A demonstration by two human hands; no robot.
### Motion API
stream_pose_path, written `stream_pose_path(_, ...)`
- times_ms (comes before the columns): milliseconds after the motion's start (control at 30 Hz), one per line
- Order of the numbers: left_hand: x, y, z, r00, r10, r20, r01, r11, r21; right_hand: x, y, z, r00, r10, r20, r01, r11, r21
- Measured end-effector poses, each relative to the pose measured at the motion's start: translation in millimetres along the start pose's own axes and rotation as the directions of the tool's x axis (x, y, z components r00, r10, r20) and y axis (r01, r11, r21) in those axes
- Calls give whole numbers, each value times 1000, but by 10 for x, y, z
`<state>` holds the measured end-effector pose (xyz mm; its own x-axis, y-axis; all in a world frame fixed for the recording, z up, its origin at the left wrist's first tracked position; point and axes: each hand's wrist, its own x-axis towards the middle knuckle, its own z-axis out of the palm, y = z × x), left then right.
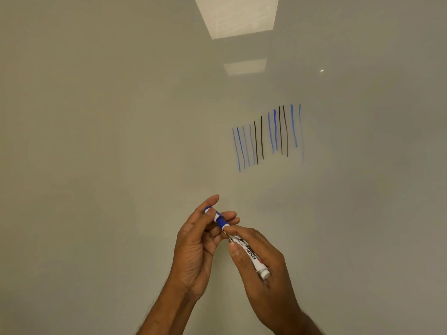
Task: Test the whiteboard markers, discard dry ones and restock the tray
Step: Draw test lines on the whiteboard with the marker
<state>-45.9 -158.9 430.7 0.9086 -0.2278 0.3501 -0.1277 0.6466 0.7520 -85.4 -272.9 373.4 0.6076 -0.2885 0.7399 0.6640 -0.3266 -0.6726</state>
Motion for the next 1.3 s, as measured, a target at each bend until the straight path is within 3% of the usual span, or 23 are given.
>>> stream_pose_path(400,-148,-138,-144,998,-65,20,67,994,-83,-141,-109,103,1000,-19,-22,20,999,44)
stream_pose_path(667,-273,-180,-499,999,-47,23,44,992,121,-372,-56,107,997,74,21,-75,993,93)
stream_pose_path(833,-401,-368,-886,998,-44,-50,56,954,296,-648,198,151,993,81,87,-71,991,-113)
stream_pose_path(1033,-602,-605,-1408,990,-114,-79,139,858,495,-1049,678,208,971,177,159,-100,911,-399)
stream_pose_path(1200,-789,-883,-1902,961,-226,-156,275,766,581,-1469,1119,351,940,306,153,-209,867,-452)
stream_pose_path(1300,-902,-1109,-2267,950,-172,-262,306,697,649,-1700,1391,460,911,386,142,-290,848,-444)
